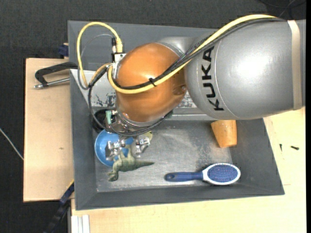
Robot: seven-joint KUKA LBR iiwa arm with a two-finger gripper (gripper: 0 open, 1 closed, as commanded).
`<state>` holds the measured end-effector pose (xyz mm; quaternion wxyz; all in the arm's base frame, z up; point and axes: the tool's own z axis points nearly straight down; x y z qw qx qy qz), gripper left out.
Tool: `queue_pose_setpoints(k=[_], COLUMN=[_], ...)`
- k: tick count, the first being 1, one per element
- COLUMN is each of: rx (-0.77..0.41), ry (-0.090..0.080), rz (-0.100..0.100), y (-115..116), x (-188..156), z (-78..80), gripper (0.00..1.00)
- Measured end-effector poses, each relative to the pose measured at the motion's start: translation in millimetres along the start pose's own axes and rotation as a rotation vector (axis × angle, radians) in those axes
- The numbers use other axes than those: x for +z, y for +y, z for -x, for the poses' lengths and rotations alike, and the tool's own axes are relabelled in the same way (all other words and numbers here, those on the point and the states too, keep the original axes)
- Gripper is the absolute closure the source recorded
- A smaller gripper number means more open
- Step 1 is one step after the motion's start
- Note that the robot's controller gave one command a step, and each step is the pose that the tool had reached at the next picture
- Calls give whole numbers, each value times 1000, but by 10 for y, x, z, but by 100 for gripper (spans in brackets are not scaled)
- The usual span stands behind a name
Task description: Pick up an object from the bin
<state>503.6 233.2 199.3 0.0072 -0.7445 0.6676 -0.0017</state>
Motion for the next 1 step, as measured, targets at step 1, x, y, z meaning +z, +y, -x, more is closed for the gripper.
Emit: queue_pose_setpoints(k=[1], rx=[-35], ry=[1], rz=[3], y=[-82], x=[-451], z=[-10], gripper=[100])
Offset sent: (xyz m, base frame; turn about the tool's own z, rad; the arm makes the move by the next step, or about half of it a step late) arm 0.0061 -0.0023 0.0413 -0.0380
